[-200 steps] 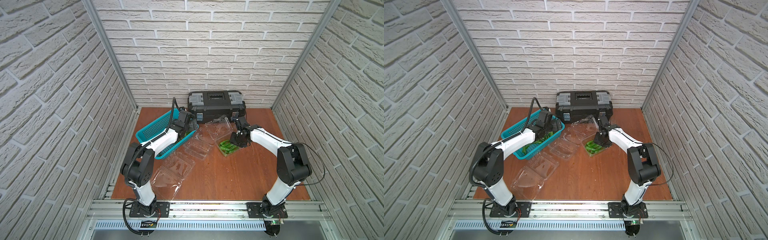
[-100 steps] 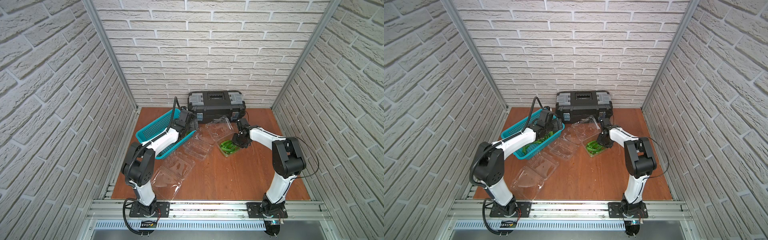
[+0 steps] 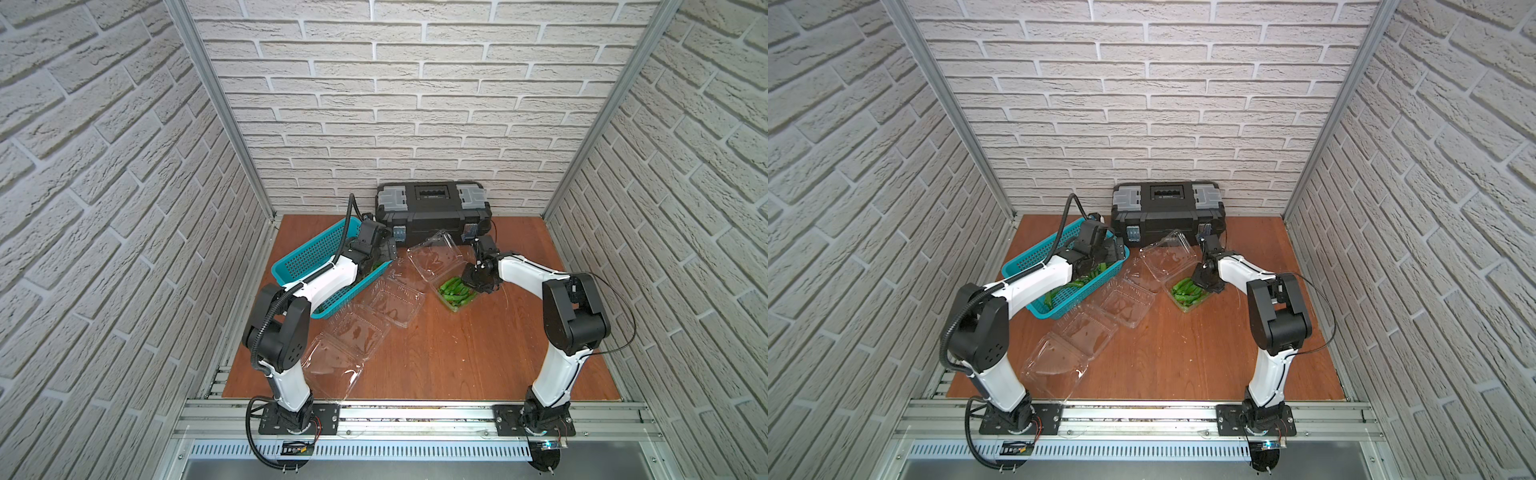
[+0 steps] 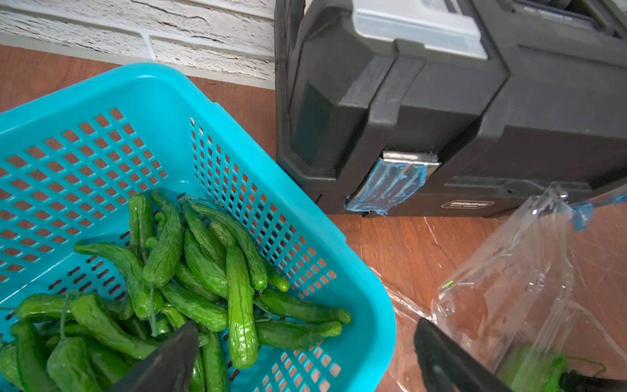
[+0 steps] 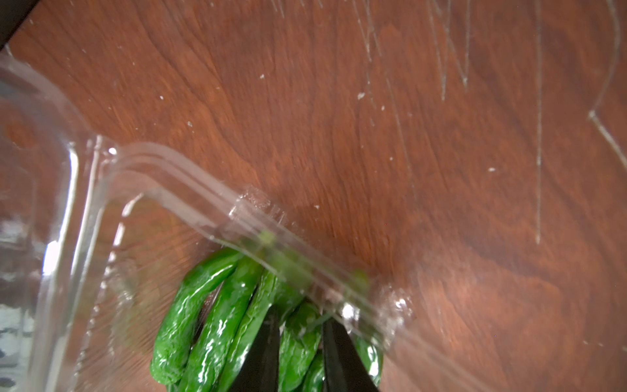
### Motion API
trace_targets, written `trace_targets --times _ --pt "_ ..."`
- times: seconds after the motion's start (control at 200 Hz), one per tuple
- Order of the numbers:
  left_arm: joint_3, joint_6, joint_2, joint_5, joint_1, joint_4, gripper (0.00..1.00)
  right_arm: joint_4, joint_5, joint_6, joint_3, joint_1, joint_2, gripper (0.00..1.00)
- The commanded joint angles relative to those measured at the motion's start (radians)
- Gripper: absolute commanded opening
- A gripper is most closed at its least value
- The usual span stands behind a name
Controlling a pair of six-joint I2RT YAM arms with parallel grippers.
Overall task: Take small green peppers out of containers
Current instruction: Pick up the green pepper from the packing box.
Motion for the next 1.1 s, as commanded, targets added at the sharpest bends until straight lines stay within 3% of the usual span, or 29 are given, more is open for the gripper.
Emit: trace_targets --times 0.0,0.35,0.74,1.095 --pt "0.027 0.018 0.012 0.004 -0.003 0.013 0.98 -0.002 -0.007 0.006 -0.012 -0.002 -0.026 0.23" --pt "0.041 0.018 0.027 0.004 -0.004 0.008 0.98 -0.066 -0.023 -0.014 -0.025 0.000 -0.051 0.22" --pt "0.049 0.017 0.029 -0.001 -0.004 0.008 0.98 -0.034 -0.046 0.002 0.002 0.000 0.037 0.21" --pt "0.046 0.000 0.029 -0.019 0.003 0.010 0.98 -0.028 -0.038 -0.035 0.020 0.002 -0.029 0.03"
